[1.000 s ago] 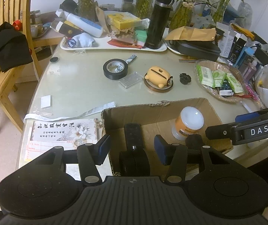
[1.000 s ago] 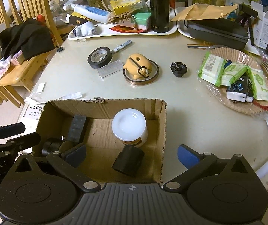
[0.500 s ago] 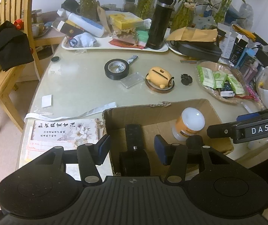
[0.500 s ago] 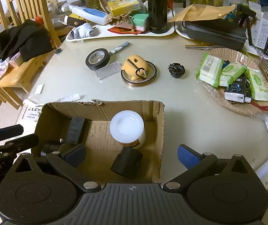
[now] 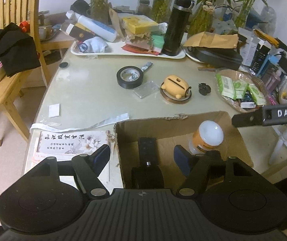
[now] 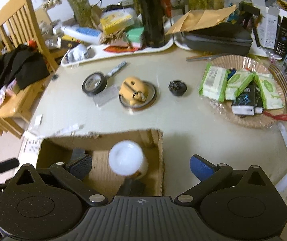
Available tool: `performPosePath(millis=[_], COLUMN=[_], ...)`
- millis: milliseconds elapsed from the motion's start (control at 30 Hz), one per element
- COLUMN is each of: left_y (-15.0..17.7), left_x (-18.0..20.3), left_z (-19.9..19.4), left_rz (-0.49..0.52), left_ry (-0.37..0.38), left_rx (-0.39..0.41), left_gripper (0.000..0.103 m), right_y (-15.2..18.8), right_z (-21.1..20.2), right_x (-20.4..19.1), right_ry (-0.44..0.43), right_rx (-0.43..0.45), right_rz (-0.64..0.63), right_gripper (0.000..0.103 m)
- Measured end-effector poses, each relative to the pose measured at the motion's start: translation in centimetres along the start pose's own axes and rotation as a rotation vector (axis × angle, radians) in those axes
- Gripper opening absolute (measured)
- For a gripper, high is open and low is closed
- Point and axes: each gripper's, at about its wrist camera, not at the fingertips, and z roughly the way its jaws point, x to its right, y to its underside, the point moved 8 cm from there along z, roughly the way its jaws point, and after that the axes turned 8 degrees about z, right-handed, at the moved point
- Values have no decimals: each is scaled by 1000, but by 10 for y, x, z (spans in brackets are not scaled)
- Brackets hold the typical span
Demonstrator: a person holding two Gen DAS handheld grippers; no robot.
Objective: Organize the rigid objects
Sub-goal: 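Move both grippers out of the box toward the objects on the table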
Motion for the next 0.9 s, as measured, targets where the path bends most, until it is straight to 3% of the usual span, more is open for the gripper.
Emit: performPosePath(millis=[167, 467, 733, 900], left_y=[-6, -29, -59, -74], left_x=[-6, -29, -43, -55], left_z=[0, 5, 22, 34], left_rz=[-19, -1, 81, 62], left_ry=[-21, -92, -152, -168], left_rx=[16, 51, 71, 62], left_gripper=[78, 79, 79, 79], right_y=[-12, -33, -56, -68], right_z=[4, 20, 29, 38], right_x=[9, 20, 16, 13], right_ry=[27, 61, 36, 16], right_rx=[34, 104, 133, 141], right_rz=[16, -22, -77, -119], right_gripper=[103, 103, 103, 103])
